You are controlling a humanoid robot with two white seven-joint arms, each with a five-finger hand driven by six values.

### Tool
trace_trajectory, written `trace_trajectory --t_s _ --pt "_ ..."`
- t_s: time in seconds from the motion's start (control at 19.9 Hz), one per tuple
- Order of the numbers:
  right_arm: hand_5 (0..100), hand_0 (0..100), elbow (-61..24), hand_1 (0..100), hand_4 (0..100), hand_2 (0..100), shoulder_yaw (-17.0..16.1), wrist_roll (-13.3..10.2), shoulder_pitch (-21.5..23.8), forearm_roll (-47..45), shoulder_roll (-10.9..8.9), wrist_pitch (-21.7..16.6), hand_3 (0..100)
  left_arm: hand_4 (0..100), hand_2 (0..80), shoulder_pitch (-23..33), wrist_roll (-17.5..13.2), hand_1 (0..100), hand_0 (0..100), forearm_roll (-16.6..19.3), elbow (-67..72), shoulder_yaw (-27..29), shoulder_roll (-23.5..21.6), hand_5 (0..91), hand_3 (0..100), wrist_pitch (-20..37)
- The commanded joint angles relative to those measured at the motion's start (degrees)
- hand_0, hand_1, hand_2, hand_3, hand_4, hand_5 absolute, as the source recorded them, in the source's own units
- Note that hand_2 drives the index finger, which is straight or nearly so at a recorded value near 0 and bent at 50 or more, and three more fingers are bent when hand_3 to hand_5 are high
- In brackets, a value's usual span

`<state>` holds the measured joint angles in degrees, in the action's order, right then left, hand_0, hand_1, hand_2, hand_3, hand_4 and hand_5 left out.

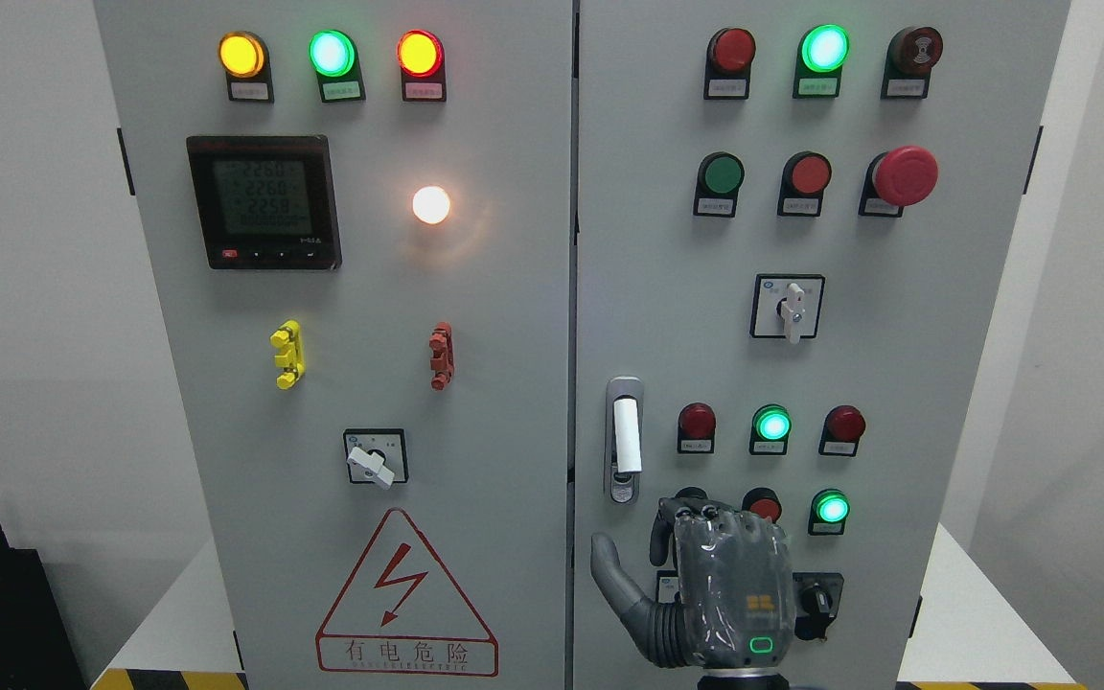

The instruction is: Release door handle

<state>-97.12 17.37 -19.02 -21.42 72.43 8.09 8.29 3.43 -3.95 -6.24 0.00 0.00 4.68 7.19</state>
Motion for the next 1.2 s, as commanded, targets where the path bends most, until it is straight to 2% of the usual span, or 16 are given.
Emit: trace_trajectory --t_s 0.0,0.7,1.15 --pt "98 28 0.6 36 100 100 0.2 1.9 -1.9 -0.1 0.00 0.2 100 0 0.0 0.0 0.0 39 12 0.0 -0.9 -0.7 0.0 0.0 0 0.0" --pt "98 30 2.0 35 100 100 0.2 2.3 -6.0 0.6 0.00 1.6 100 0 0.0 0.0 0.0 39 12 0.0 -0.9 -0.7 0.0 0.0 0 0.0" --pt "98 31 3.5 37 100 100 0.1 2.4 -7.0 0.6 0.00 1.6 100 0 0.0 0.0 0.0 39 12 0.0 -0.9 -0.7 0.0 0.0 0 0.0"
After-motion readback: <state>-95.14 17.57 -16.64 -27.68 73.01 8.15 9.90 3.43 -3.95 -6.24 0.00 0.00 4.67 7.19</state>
